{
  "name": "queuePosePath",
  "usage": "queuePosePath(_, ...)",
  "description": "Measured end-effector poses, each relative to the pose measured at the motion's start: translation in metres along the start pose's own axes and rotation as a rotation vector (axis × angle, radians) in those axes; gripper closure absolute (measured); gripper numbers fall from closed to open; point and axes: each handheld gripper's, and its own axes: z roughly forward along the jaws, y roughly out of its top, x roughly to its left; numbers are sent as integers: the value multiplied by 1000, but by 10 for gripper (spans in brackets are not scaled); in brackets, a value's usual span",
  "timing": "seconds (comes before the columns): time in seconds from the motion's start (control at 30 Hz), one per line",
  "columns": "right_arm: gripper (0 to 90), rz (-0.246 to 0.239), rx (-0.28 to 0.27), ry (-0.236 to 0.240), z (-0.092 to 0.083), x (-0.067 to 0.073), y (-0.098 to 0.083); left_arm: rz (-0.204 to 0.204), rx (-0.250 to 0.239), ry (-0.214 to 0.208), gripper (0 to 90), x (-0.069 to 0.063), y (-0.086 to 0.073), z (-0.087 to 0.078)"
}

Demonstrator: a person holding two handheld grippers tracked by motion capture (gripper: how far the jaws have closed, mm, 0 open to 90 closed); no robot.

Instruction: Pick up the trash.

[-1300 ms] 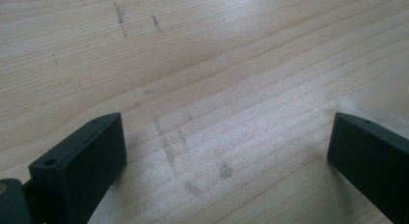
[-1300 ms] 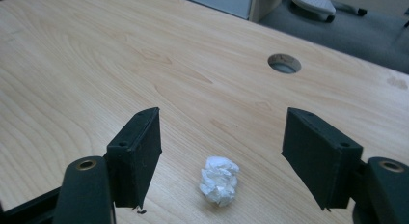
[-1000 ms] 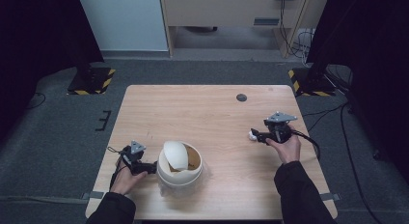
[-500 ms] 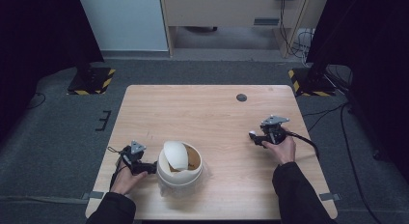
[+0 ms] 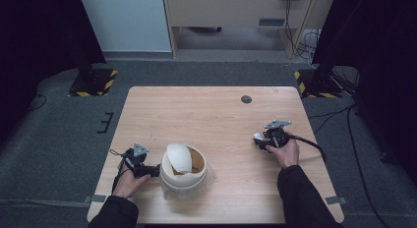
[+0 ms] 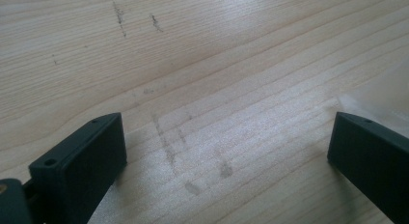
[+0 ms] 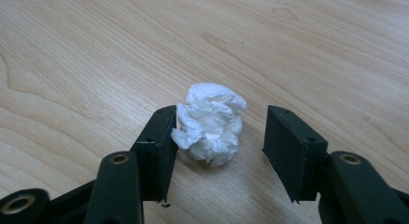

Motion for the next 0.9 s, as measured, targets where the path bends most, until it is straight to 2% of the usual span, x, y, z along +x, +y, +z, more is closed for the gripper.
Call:
queuePosePath(0.07,519,-4,15,3,1,1,-1,2,1,0,0,0,0,0)
queuePosePath(0.33,651,6,4,10,2,3,-1,2,1,0,0,0,0,0)
queuePosePath(0.57,666,27,-23,28,-7,2,3,2,1,0,0,0,0,0)
queuePosePath(0.9,667,64,-134,57,-40,1,10,0,0,0,0,0,0,0)
